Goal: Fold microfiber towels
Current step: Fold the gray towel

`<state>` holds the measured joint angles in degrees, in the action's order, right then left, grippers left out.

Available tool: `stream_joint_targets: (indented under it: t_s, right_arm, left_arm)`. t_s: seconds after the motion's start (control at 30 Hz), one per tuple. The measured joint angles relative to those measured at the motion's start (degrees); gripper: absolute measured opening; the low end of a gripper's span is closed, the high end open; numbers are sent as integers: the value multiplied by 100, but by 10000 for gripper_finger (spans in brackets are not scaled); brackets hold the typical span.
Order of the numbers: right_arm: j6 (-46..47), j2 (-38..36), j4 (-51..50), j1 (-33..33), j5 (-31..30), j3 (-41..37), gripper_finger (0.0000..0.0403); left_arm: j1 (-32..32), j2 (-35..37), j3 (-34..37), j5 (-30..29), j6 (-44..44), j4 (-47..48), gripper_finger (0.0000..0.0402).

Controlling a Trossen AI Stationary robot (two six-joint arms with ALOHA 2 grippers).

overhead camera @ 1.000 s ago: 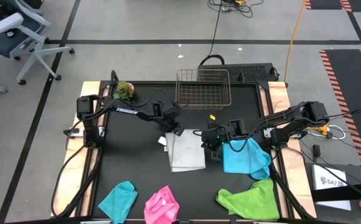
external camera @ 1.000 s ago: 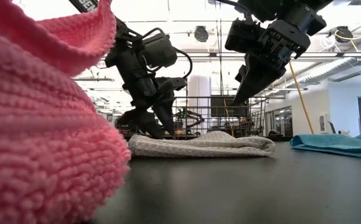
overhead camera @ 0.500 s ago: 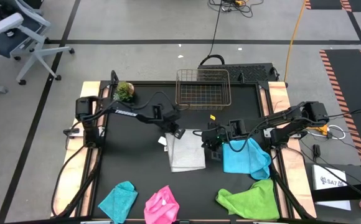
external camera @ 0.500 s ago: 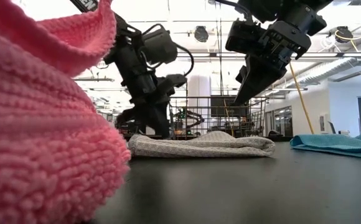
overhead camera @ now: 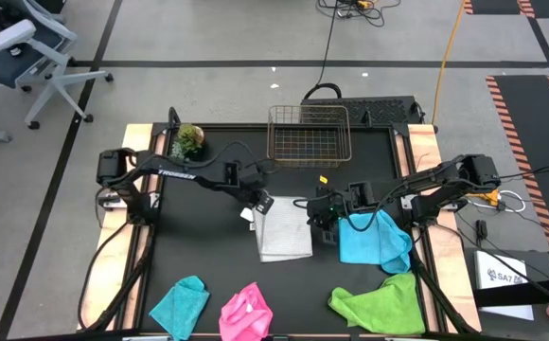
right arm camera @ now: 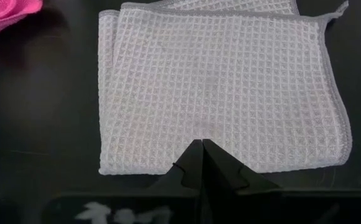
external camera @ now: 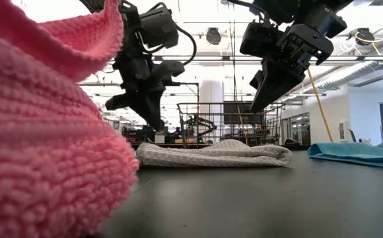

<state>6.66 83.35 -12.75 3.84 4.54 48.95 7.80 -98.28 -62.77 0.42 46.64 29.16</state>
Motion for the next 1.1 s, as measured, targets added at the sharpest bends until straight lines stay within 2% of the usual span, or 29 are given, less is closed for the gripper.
stream_joint_targets:
  t_s: [0.17,0.33,0.6,0.83,1.1]
  right_arm:
    - [-28,0,3,1,1,0,0]
    - [-27,0,0,0,0,0,0]
    - [-27,0,-2,2,0,2,0]
    - [-1,2,7,0,2,2,0]
    - [11,1,2,1,-4,0,0]
  left_arm:
    - [105,-71,0,-79,-174,-445,23]
    - [161,-242,-7,72,-316,-1025,68]
    - [196,-677,8,156,-136,-918,123]
    - [312,-715,1,165,-132,-886,142]
    - [382,-715,1,163,-189,-946,143]
